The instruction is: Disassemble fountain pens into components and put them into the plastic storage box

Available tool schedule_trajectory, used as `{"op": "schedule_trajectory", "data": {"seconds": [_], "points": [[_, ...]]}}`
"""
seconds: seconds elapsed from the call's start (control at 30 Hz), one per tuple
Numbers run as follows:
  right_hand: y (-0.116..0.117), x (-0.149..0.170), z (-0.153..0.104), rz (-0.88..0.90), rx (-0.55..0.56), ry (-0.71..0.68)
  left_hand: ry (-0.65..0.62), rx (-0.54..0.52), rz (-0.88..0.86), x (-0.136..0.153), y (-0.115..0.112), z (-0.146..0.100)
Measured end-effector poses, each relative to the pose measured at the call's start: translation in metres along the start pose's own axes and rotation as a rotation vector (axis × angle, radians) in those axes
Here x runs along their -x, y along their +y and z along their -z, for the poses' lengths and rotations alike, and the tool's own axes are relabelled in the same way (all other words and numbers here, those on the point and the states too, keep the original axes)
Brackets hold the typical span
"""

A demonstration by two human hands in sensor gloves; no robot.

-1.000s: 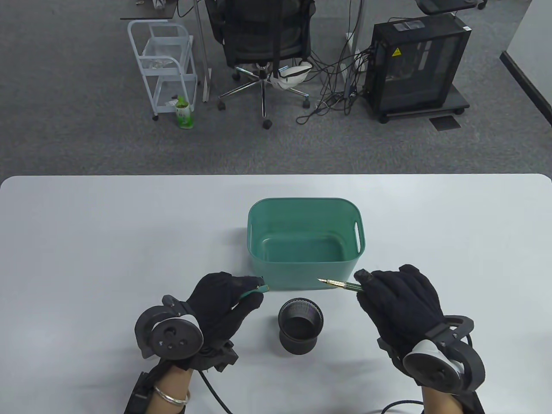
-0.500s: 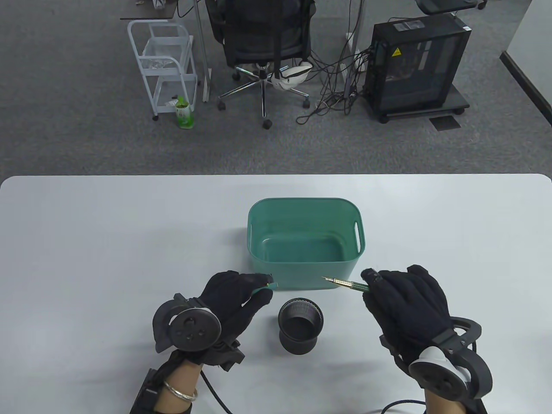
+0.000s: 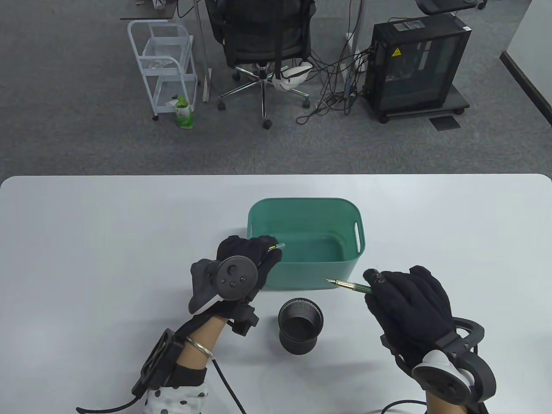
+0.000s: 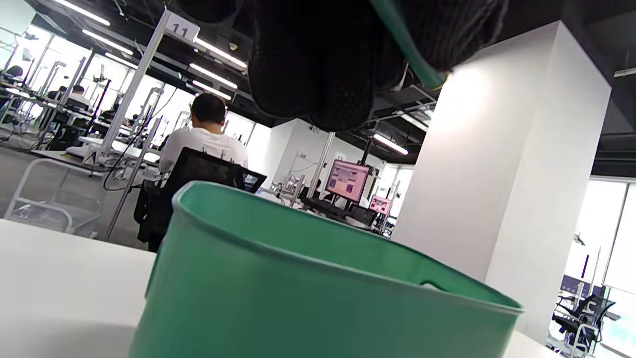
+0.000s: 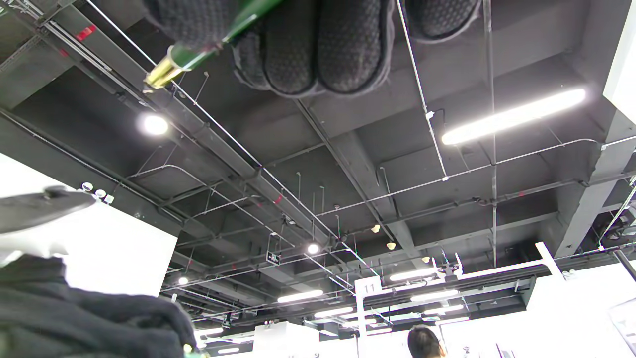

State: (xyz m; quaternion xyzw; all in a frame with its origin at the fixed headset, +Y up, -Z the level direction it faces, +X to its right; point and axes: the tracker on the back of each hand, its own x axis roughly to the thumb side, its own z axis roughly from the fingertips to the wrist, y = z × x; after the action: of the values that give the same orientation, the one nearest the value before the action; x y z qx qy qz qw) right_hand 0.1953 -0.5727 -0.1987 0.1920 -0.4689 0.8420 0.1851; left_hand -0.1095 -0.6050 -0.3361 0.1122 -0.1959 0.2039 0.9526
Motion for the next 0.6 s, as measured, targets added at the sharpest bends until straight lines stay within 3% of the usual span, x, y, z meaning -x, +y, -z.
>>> {"op": "schedule_trajectory", "data": {"seconds": [0.27,0.6], "points": [[-0.004,0.002,0.0,0.007,0.014,0.008,0.097,0.138,0.065,0.003,-0.025,0.041],[-0.007,0.002,0.001,0.008,0.022,0.008,0.135,0.212,0.079,0.002,-0.05,0.063]]}}
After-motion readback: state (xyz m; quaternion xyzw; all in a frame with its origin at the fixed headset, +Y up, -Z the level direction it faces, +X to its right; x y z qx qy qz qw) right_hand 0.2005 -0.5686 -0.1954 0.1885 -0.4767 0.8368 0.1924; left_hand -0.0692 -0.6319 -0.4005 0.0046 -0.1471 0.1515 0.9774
